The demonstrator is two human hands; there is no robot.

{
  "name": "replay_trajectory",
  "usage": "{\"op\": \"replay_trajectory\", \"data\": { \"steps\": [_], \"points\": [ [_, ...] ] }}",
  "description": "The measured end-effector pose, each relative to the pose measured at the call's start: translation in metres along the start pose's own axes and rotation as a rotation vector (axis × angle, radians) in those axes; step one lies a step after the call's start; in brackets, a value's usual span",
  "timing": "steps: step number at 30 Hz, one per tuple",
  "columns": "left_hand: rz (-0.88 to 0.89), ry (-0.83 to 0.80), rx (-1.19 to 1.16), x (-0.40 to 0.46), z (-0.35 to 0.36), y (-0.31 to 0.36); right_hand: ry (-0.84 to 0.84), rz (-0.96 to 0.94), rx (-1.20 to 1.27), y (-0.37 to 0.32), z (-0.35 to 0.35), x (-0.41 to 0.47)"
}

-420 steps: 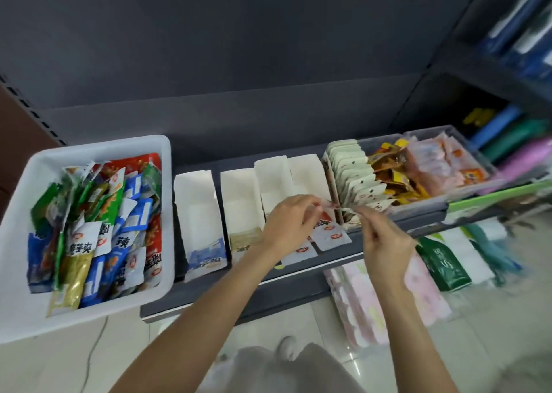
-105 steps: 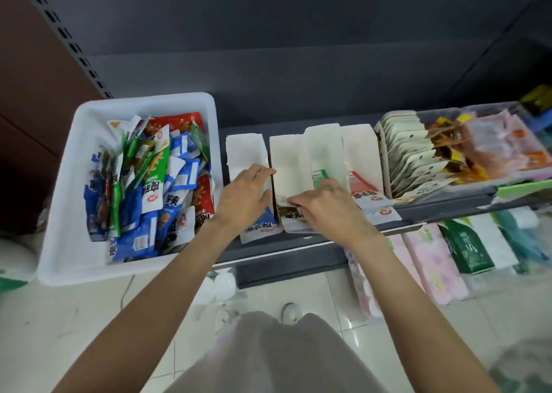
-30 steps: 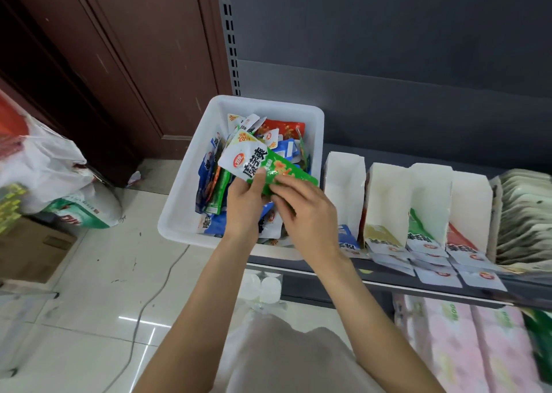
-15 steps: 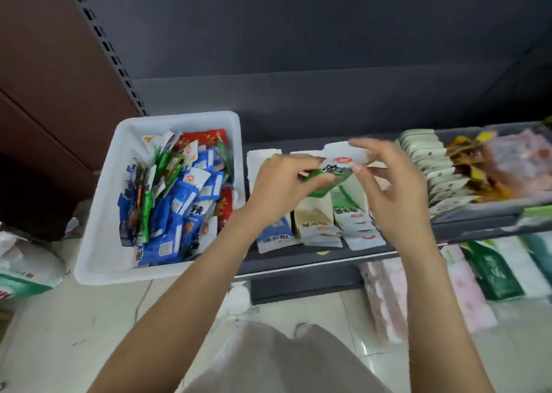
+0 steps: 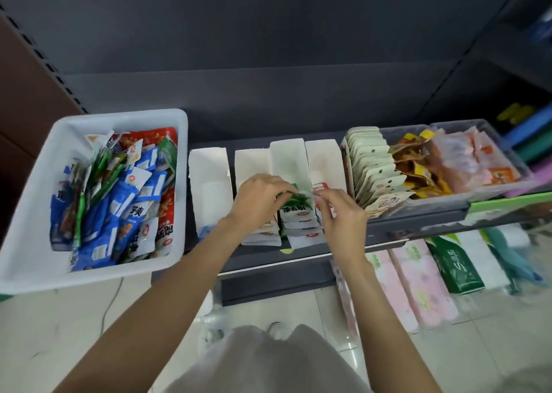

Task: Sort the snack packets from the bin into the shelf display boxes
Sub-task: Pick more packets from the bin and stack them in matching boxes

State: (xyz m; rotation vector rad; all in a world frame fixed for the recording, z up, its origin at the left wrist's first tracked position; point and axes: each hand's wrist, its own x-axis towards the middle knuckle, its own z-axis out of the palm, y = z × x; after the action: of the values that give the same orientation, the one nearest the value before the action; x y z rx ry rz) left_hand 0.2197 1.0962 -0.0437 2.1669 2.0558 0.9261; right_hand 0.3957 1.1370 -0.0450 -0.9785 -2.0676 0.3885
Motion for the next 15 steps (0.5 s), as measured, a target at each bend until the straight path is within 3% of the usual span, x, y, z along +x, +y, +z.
{"op": "replay_trajectory", "data": {
  "steps": [6,9,12,15],
  "points": [
    [-0.156,-0.306,0.01,-0.011,0.002,0.0,-0.431,-0.13,-0.264,0.022,0.014,0.006],
    [-0.235,-0.295,-0.043,-0.019,-0.018,0.008,-0.487,-0.245,-0.292,0.02,0.01,0.011],
    [-0.386,-0.052,-0.268,-0.037,-0.054,0.014,-0.451,-0.251,-0.1,-0.006,-0.005,0.027],
    [-0.602,0.377,-0.445,-0.067,-0.092,0.007,-0.389,-0.116,0.237,-0.056,-0.011,0.05]
  ]
}}
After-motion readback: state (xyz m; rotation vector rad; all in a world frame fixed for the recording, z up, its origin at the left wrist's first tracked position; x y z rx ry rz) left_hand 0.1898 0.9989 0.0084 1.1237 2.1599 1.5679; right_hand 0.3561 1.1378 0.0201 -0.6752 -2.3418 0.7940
